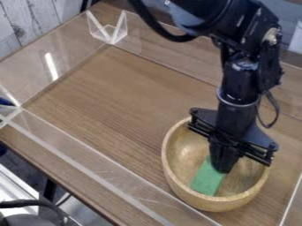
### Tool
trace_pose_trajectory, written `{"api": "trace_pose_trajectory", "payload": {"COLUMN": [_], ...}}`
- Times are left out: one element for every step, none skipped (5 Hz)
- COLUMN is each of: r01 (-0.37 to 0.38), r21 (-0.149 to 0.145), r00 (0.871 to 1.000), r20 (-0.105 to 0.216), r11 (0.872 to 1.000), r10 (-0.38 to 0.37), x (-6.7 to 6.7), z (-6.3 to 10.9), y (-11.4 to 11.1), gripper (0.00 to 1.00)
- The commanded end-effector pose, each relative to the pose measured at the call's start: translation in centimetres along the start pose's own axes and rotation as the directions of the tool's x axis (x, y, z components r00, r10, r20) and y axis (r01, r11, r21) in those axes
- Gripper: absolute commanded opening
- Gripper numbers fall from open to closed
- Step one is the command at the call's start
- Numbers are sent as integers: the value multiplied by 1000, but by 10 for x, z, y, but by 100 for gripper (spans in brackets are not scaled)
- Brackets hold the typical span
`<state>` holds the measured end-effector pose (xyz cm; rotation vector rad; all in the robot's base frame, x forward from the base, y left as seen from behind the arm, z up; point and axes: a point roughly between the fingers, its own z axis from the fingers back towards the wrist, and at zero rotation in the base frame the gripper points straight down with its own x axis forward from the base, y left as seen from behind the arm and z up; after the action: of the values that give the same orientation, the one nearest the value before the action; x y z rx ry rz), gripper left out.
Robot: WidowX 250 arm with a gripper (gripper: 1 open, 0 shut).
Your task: Remove the green block from inside the brown bowl and put it on the table
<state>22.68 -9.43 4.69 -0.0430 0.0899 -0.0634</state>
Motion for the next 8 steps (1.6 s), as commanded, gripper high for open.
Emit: {"api": "trace_pose_trajectory", "payload": {"r01": [-1, 0, -6, -15, 1, 12, 21, 25], "r21": [-8, -10, -2, 9, 11, 14, 17, 18], "r00": [999, 998, 994, 990, 991, 992, 993, 995], "r20": [42, 57, 105, 142, 135, 122, 112, 96], "r11": [1000, 1000, 1000, 1000, 1000, 1000, 1000, 1000], "r10": [1, 1, 6, 13, -2, -14, -23, -27], "x": [5, 4, 8, 11, 5, 0, -1, 0], "z": [20, 35, 67, 99, 80, 61, 50, 36], "y": [1, 2, 4, 6, 6, 7, 6, 5], "gripper": [0, 0, 0, 0, 100, 100, 100, 100]}}
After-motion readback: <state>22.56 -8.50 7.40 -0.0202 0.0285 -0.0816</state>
